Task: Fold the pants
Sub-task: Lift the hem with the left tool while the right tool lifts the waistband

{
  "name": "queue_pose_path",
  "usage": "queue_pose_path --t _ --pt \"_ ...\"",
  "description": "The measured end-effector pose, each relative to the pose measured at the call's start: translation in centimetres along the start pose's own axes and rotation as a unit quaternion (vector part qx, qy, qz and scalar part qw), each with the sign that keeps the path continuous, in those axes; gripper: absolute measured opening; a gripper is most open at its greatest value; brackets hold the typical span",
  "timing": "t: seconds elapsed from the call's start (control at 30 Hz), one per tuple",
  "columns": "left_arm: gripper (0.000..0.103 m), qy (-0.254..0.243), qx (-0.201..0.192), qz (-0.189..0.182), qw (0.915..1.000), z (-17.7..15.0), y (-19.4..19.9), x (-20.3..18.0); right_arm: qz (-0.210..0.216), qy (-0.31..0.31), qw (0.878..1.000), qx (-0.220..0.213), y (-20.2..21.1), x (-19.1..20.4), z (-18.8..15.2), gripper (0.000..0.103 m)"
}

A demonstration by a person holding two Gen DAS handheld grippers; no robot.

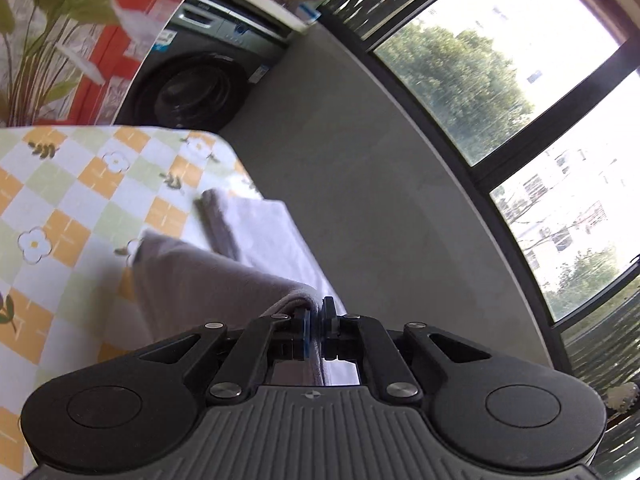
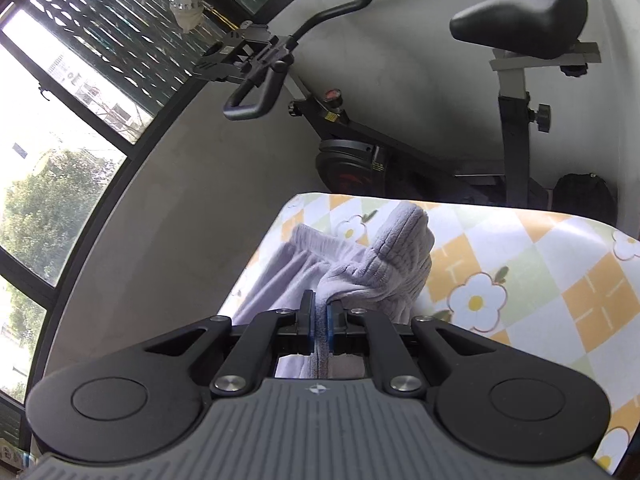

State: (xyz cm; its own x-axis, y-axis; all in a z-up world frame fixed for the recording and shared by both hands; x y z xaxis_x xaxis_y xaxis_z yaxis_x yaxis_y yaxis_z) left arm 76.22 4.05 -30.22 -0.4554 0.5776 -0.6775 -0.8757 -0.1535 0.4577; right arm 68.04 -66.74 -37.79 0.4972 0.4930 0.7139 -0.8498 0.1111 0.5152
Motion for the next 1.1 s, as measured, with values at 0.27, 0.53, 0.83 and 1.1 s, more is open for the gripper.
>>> queue_pose_path --t 0.27,0.53,0.83,1.1 --pt "0.005 -0.018 -0.150 -0.111 0.9822 8.0 9.5 -9.8 0.160 0.022 0.986 -0.046 4.9 10.9 5.4 0.006" --pt "0.005 -0.020 -0.162 -0.090 0.9824 8.1 13.1 -10.2 0.099 0.029 0.995 -0.017 7.9 5.9 4.1 0.006" --pt "0.005 0.016 -0.042 0.017 0.9989 2.8 4.8 -5.2 -0.027 -0.021 0.998 0.053 4.4 -3.3 0.2 0.006" --pt "0.005 0.011 -0.051 0.013 0.9986 3.8 -4.4 -7.3 0.002 0.063 0.996 0.057 -2.4 2.4 1.7 0.006"
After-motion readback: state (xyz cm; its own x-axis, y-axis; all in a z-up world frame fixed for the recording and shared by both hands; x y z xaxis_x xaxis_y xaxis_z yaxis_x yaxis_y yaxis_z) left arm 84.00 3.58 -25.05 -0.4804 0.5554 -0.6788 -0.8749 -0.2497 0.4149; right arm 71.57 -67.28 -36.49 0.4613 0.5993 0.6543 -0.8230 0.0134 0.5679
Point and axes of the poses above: each gripper's, at about its wrist camera, not at the fingertips, and y roughly against the way its jaws point, x to its left, z to its top, the point moved 10 cm from there along -y, roughly the way its jaws point, and after that the axes turned 1 degree about x, right-handed, at the moved point
